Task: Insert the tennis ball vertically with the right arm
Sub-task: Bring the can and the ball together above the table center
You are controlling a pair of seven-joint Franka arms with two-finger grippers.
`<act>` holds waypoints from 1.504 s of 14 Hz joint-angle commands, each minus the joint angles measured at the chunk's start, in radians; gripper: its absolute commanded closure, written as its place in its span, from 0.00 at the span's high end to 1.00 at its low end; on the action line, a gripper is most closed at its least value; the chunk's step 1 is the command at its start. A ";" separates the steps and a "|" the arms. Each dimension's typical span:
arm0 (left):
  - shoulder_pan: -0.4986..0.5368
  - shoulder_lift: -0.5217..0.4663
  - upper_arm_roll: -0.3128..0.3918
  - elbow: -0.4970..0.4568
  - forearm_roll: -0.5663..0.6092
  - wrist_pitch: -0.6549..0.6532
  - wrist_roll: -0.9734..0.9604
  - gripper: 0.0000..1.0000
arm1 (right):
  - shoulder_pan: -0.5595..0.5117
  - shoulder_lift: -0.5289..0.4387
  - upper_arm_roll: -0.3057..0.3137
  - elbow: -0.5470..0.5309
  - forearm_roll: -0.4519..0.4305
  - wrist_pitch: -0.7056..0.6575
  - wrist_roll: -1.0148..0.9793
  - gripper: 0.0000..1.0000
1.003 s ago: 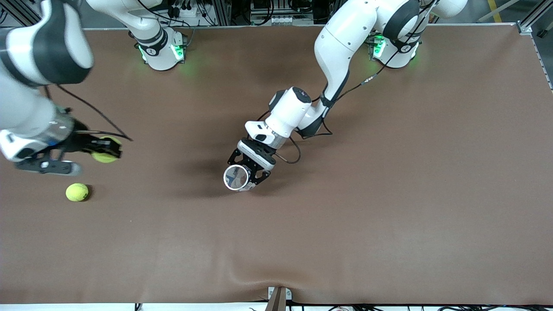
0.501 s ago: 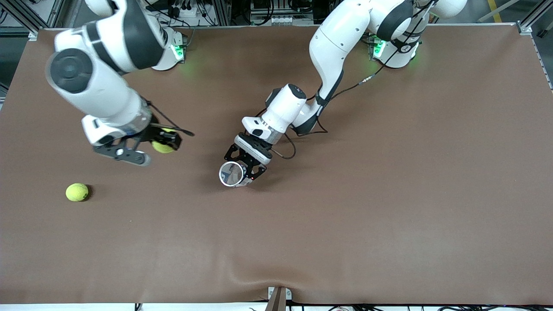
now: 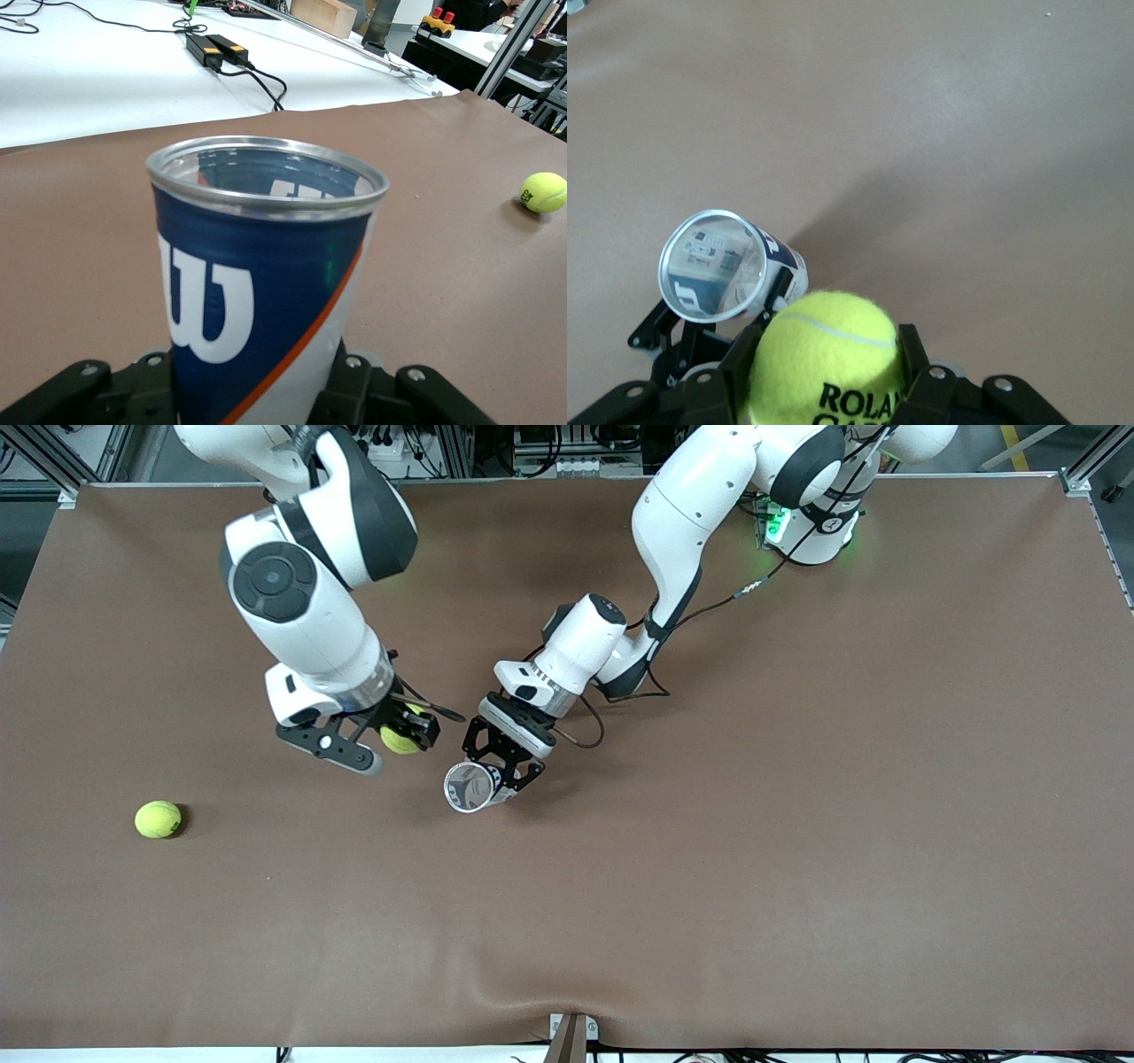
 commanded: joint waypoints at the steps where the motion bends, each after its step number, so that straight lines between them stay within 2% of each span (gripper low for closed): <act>1: -0.014 0.015 0.011 0.023 -0.020 0.024 -0.007 0.55 | 0.011 0.007 -0.010 0.015 -0.025 0.009 0.027 0.00; 8: -0.026 0.047 0.021 0.027 -0.011 0.108 -0.005 0.55 | 0.011 0.061 -0.011 0.037 -0.048 0.157 0.113 0.00; 10: -0.032 0.055 0.021 0.031 -0.011 0.109 -0.005 0.56 | 0.013 0.071 -0.010 0.051 -0.082 0.159 0.115 0.00; 17: -0.046 0.068 0.023 0.034 -0.013 0.109 -0.005 0.56 | 0.022 0.093 -0.010 0.057 -0.085 0.166 0.152 0.00; 21: -0.043 0.072 0.023 0.032 -0.013 0.108 -0.005 0.58 | 0.062 0.117 -0.010 0.057 -0.096 0.191 0.176 0.00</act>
